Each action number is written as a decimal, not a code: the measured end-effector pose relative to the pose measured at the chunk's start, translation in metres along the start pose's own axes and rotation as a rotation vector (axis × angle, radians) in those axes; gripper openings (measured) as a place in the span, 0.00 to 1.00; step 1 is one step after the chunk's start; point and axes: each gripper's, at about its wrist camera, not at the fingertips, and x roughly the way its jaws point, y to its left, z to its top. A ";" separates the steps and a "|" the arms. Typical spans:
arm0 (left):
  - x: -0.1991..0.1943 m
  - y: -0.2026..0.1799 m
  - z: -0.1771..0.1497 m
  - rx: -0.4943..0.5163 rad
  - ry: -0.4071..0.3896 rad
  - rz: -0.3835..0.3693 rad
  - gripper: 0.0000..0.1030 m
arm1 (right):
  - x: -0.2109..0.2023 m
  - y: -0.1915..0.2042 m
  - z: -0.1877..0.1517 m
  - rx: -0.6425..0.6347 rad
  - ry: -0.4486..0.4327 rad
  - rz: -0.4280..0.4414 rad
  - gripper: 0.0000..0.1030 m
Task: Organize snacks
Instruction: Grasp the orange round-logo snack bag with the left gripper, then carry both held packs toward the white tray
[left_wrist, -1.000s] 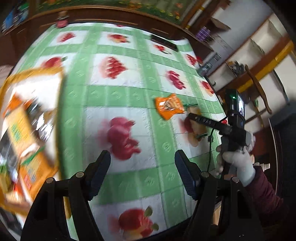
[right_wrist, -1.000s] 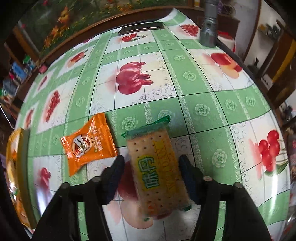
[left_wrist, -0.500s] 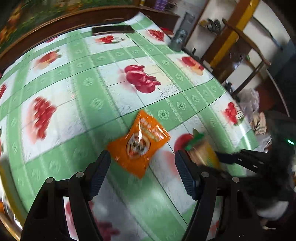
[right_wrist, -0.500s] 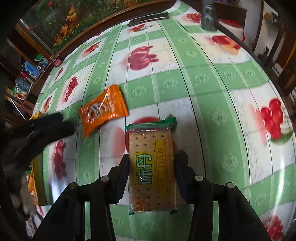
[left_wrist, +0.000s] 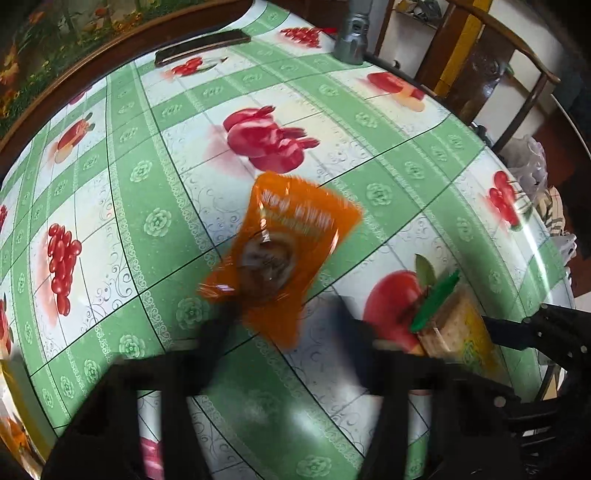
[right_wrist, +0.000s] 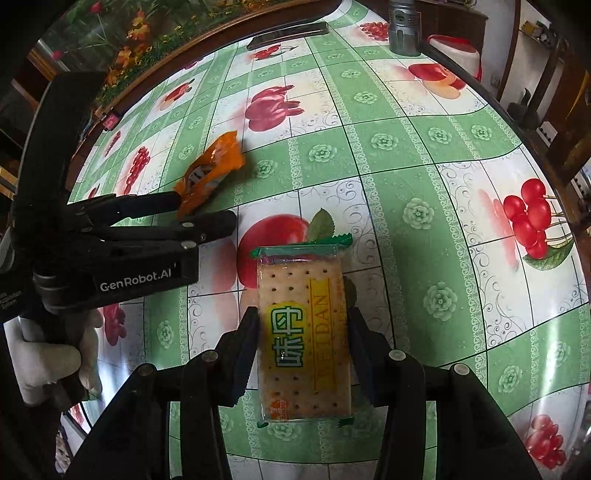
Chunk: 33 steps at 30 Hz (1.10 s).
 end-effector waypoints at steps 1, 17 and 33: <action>0.000 0.002 0.001 -0.016 0.000 -0.020 0.24 | 0.000 0.000 0.000 -0.004 0.000 -0.003 0.47; -0.040 0.033 0.009 -0.120 -0.142 -0.151 0.62 | 0.001 0.001 -0.004 0.000 -0.016 0.026 0.47; 0.010 -0.001 0.025 0.073 0.008 0.008 0.42 | 0.001 -0.002 -0.002 0.003 -0.022 0.040 0.47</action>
